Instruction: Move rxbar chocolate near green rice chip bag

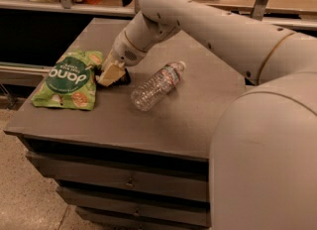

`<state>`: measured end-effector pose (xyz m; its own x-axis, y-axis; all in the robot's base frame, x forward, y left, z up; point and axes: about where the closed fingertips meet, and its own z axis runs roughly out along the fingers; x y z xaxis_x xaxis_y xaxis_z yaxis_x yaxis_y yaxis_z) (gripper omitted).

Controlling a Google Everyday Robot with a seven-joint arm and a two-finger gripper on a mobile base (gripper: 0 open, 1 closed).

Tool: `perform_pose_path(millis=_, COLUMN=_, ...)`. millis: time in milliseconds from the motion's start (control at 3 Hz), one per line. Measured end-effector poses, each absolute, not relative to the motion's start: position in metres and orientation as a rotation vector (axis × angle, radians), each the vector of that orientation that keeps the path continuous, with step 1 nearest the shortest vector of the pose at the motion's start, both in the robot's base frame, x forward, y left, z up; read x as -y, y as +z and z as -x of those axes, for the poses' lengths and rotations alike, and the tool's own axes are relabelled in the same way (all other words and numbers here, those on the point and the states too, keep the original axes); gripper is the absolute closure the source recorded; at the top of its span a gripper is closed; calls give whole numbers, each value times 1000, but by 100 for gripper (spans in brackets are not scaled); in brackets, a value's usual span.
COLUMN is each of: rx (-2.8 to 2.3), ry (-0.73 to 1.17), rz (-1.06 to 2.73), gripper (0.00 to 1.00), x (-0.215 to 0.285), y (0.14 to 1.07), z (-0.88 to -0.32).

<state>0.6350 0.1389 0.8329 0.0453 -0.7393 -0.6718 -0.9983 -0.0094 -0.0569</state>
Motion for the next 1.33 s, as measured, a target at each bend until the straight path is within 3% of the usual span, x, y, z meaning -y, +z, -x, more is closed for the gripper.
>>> perform_pose_path(millis=333, rx=-1764, ry=677, rz=1742, gripper=13, x=-126, y=837, z=-642)
perform_pose_path(millis=667, rx=-1796, ry=718, rz=1623, gripper=0, x=-98, y=843, z=-650)
perform_pose_path(millis=1333, rx=-1852, ry=639, rz=1143, gripper=0, x=18, y=902, z=-714)
